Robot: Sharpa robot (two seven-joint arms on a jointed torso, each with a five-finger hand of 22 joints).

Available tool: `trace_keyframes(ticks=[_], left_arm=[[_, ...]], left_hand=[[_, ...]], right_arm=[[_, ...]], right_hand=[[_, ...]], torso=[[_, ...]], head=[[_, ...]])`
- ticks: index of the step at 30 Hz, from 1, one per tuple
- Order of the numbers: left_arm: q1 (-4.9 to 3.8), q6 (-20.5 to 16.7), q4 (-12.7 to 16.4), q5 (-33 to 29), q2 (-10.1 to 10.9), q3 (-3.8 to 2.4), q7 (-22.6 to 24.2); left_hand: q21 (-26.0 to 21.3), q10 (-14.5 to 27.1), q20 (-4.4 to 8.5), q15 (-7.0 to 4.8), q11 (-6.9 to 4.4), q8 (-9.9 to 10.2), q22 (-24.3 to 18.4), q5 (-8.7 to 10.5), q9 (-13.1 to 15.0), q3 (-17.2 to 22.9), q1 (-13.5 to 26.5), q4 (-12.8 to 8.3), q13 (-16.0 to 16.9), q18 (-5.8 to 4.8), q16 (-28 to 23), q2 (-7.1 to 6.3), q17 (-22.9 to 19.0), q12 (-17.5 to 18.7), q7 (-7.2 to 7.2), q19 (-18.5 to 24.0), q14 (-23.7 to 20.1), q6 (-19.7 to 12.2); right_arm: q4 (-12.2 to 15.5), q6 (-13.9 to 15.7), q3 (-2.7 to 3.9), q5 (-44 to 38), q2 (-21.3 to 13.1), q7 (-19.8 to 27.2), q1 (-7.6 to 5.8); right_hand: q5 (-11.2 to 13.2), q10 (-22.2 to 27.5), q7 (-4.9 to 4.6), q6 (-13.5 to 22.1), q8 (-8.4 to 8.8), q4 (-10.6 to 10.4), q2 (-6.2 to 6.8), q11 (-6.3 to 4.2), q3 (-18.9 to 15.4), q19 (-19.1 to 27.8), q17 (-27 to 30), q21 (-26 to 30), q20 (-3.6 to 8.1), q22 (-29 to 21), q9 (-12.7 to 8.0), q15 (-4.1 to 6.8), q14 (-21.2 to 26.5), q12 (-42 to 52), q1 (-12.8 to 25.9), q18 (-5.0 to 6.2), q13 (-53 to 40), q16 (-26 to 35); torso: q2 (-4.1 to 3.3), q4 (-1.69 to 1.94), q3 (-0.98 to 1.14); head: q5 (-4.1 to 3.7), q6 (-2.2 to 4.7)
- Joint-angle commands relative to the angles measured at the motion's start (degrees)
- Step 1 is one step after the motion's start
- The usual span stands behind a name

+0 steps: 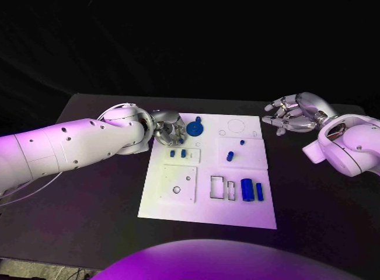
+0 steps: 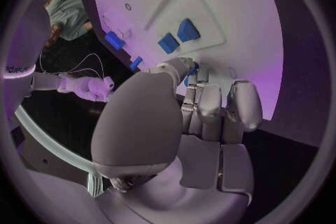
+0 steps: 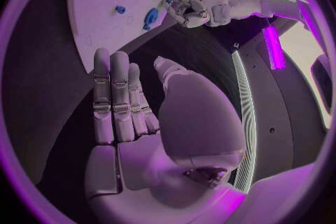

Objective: Assemble the parts on the task board

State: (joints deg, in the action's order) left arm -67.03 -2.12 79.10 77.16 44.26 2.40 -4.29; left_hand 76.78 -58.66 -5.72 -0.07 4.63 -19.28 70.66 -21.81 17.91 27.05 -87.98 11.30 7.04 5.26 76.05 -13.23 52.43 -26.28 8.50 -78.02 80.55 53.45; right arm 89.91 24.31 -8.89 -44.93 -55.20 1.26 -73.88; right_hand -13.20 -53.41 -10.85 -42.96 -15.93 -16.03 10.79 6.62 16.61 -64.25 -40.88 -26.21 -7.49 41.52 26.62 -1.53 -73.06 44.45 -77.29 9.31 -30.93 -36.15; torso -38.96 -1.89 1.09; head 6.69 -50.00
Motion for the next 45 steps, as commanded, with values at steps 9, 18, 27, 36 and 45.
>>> trace_keyframes(ticks=[9, 18, 27, 36, 45], left_arm=[[0.11, -0.25, 0.2, -0.46, 0.17, 0.03, 0.28], [0.13, -1.35, 0.21, -0.48, 0.4, 0.03, 0.24], [0.15, -2.1, -0.07, -0.69, 0.77, 0.01, -0.06], [0.14, -4.31, -0.08, -5.91, 2.54, -0.26, 1.72], [0.07, -5.6, 1.88, -30.34, 6.21, -1.06, 8.68]], left_hand=[[-0.38, 2.81, -0.49, 0.94, 0.79, 1.79, -0.27, 0.22, -0.75, 0.08, 1.84, -0.06, -0.44, -0.4, -0.1, -1.18, -0.94, 1.56, 0.35, 0.52, -0.43, -1.83], [-0.87, 5.79, -0.98, 1.52, 1.49, 2.54, -0.93, 0.11, -1.13, 0.02, 2.36, -0.29, -0.39, -0.23, 0.12, -1.68, -1.39, 1.52, 0.62, 1.09, -0.68, -2.47], [-3.01, 10.11, -1.71, 2.28, 2.39, 4.06, -3.73, 0.04, -1.82, 0.02, 2.59, -0.79, -0.65, 0.46, 0.49, -1.95, -2.05, 1.09, 0.26, 2.97, -0.91, -4.92], [-4.19, 10.76, -1.83, 2.39, 2.51, 4.23, -5.28, -0.04, -1.94, 0.14, 2.43, -0.99, -0.78, 0.84, 0.25, -1.8, -2.97, 0.91, 0.54, 3.96, -1.26, -5.22], [-10.26, 11.34, -2.2, 2.71, 2.81, 3.95, -12.51, 0.13, -2.18, -4.32, 6.38, 1.76, -0.86, 2.34, -3.26, -1.94, -11.95, -1.79, 2.48, 8.28, -5.01, -4.63]], right_arm=[[-0.03, -0.66, 0.0, -0.2, 0.02, 0.5, 0.03], [-0.02, -0.68, 0.0, -0.22, 0.01, 0.45, 0.04], [-0.14, -1.74, 0.0, -1.25, 0.11, 0.17, 0.07], [-0.57, -5.68, 0.0, -10.52, 0.58, -0.69, 0.18], [-0.71, -9.91, 0.0, -29.27, 2.0, -4.51, 0.25]], right_hand=[[-0.2, 0.9, 0.02, -0.29, -0.15, -0.13, -0.54, -0.53, -0.42, -0.46, -0.15, 0.29, -0.09, -0.13, 0.06, -0.12, -0.14, 0.41, 0.12, 1.1, 0.16, 0.34], [-0.2, 0.95, 0.01, -0.23, -0.16, -0.11, -0.51, -0.52, -0.47, -0.48, -0.2, 0.35, -0.09, -0.18, 0.05, -0.13, -0.14, 0.42, 0.08, 1.1, 0.21, 0.41], [-0.16, 3.2, -0.43, 0.0, -0.95, 0.14, -0.72, 0.04, -0.43, -2.12, -2.17, 0.74, -0.16, -0.55, 0.0, -0.35, -1.72, -6.88, -1.39, 1.09, 6.56, 1.07], [1.51, -3.19, 0.84, -6.47, -0.07, 4.18, -0.17, -1.17, 7.95, -9.88, -12.96, -18.29, 1.62, 14.49, -2.11, 1.18, -9.87, -19.08, -6.76, -0.95, 17.12, -13.86], [1.75, -6.37, 1.85, -8.75, 1.94, 6.0, 2.26, -1.56, 10.25, -13.08, -21.86, -32.56, 1.66, 26.32, -3.23, 1.4, -12.12, -25.12, -3.09, -3.03, 21.07, -25.69]], torso=[[0.0, 0.0, -0.05], [-0.03, 0.03, -0.04], [0.03, -0.01, -0.05], [0.08, -0.01, -0.05], [0.06, -0.05, -0.04]], head=[[0.09, 0.0], [0.09, 0.0], [0.12, 0.0], [-0.22, 0.0], [-2.66, 0.0]])
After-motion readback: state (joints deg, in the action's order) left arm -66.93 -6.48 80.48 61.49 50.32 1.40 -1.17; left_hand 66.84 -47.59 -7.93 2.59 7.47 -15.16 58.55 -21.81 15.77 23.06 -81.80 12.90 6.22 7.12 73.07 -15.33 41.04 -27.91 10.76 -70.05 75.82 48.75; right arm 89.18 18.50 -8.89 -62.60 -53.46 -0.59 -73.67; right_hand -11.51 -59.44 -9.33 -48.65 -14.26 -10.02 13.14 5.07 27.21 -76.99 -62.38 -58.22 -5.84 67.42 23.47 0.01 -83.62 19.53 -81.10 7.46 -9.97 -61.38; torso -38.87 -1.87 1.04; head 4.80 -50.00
